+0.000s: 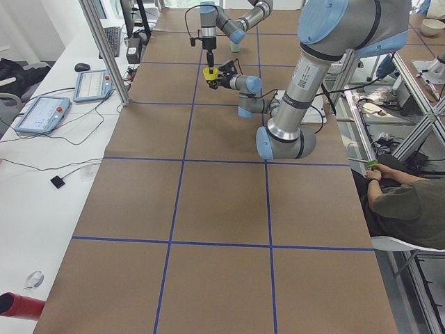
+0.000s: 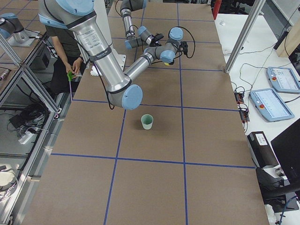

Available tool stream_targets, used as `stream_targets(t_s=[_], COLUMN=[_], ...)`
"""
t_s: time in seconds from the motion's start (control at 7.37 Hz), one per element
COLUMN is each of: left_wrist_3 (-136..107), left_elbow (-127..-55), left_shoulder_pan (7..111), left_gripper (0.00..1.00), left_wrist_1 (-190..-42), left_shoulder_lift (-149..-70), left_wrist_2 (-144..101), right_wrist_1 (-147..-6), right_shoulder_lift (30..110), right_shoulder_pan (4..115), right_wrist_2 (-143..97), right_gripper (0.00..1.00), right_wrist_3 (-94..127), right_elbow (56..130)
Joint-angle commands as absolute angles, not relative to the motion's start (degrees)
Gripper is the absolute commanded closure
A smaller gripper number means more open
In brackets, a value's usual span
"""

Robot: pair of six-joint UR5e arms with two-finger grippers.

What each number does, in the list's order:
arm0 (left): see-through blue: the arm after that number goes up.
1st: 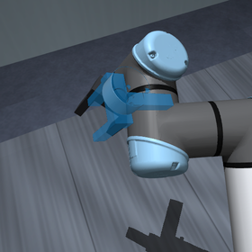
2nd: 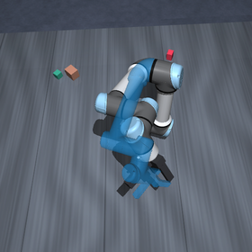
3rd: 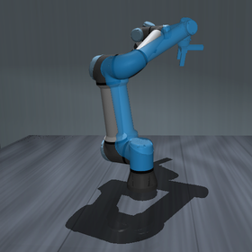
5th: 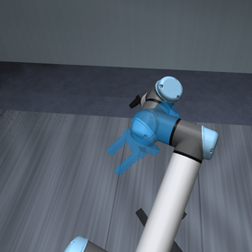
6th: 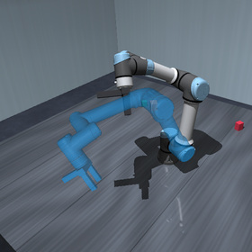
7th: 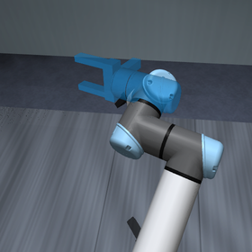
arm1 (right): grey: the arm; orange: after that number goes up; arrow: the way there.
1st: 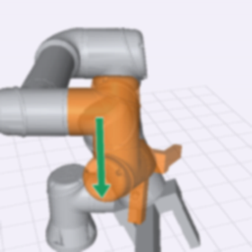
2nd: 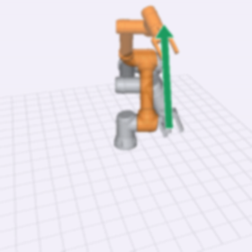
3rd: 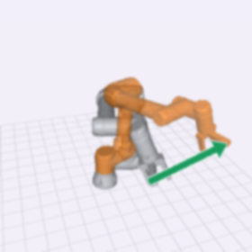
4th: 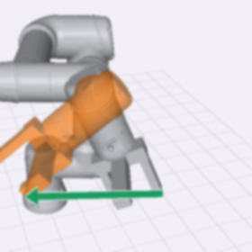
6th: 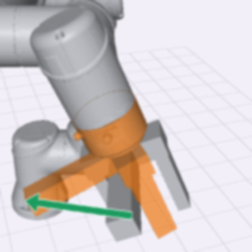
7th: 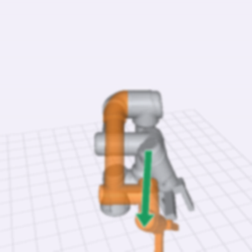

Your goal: Transfer and stack yellow cup on green cup

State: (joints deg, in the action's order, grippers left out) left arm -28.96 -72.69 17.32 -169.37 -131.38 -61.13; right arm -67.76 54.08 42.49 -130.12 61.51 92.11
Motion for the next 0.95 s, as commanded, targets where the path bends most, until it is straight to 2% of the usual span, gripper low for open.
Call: stream_targets(t_s=[0.0, 0.27, 0.54, 0.81], left_wrist_3=[-28.2, -28.1, -28.0, -28.0], left_elbow=[-72.6, -72.6, -72.6, -72.6], left_shoulder_pan=[17.1, 16.8, 16.5, 16.4], left_gripper=[0.71, 0.71, 0.71, 0.71], left_wrist_1=[-169.4, -169.4, -169.4, -169.3], left_shoulder_lift=[-131.2, -131.2, -131.2, -131.3], left_wrist_2=[-61.1, -61.1, -61.1, -61.0], right_wrist_1=[-67.9, -70.6, -81.3, -81.7], right_shoulder_lift=[54.1, 53.5, 52.8, 52.7], right_shoulder_pan=[42.6, 43.8, 43.9, 43.3], right_wrist_2=[-129.6, -129.6, -129.6, -129.5], right_gripper=[0.31, 0.33, 0.33, 0.34], right_wrist_3=[59.7, 57.1, 49.9, 49.9], right_elbow=[92.2, 92.5, 96.8, 96.7])
